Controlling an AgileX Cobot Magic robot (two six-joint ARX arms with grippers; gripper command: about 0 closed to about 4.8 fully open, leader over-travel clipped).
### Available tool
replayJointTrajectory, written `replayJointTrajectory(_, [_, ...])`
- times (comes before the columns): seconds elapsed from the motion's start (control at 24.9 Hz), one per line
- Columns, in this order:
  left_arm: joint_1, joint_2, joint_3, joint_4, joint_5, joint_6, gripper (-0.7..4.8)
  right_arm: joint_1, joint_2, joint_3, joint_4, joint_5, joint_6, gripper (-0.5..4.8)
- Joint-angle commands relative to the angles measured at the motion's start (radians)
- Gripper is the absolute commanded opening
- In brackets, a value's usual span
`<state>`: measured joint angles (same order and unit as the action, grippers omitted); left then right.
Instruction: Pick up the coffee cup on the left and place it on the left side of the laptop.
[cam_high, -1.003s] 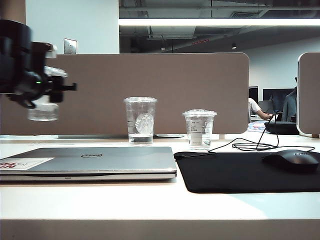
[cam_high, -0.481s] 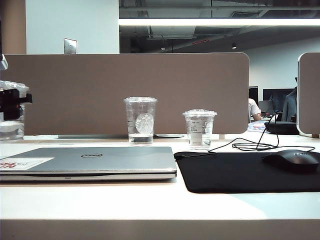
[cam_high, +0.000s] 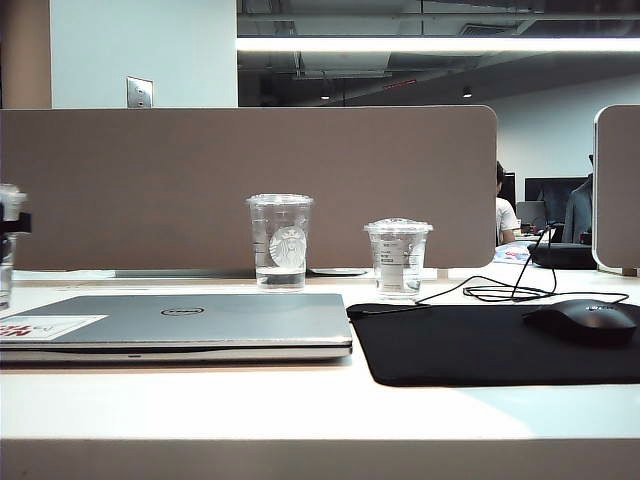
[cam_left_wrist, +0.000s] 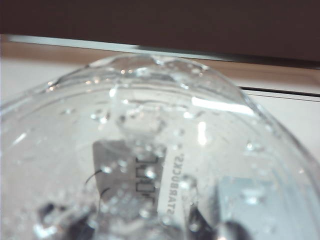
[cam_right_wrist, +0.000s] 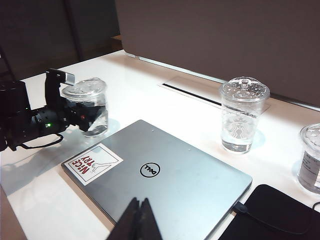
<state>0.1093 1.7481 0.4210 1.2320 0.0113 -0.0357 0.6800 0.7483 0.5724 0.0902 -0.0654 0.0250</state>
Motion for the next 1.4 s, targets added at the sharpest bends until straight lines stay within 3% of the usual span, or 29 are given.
replayJointTrajectory(0.04, [0.031, 0.022, 0.005, 0.066, 0.02, 0.001, 2.09, 0.0, -0.003, 0.006, 0.018, -0.008, -0.003, -0.04])
replayJointTrajectory(0.48, [0.035, 0.149, 0.01, 0.133, 0.035, 0.002, 2.13, 0.0, -0.003, 0.006, 0.019, -0.008, -0.003, -0.04])
replayJointTrajectory(0.52, [0.035, 0.159, 0.011, 0.131, 0.036, 0.002, 2.35, 0.0, -0.003, 0.006, 0.018, -0.008, -0.003, -0.04])
replayJointTrajectory(0.56, [0.035, 0.161, 0.01, 0.13, 0.038, 0.001, 2.79, 0.0, -0.003, 0.006, 0.019, -0.008, -0.003, -0.04])
replayJointTrajectory(0.6, [0.034, 0.161, 0.01, 0.132, 0.039, 0.0, 3.58, 0.0, -0.003, 0.006, 0.019, -0.008, -0.003, -0.04])
replayJointTrajectory(0.64, [0.034, 0.161, 0.009, 0.134, 0.038, 0.0, 3.82, 0.0, -0.003, 0.006, 0.018, -0.008, -0.003, -0.04])
replayJointTrajectory(0.88, [0.034, 0.106, -0.064, 0.132, 0.038, 0.002, 3.86, 0.0, -0.003, 0.006, 0.019, -0.007, -0.003, -0.04])
replayJointTrajectory(1.2, [0.033, -0.095, -0.156, -0.101, 0.036, 0.049, 3.86, 0.0, -0.003, 0.006, 0.027, -0.007, -0.003, -0.04])
replayJointTrajectory(1.4, [0.033, -0.316, -0.156, -0.428, 0.026, 0.09, 3.84, 0.0, -0.003, 0.006, 0.039, -0.007, -0.003, -0.04])
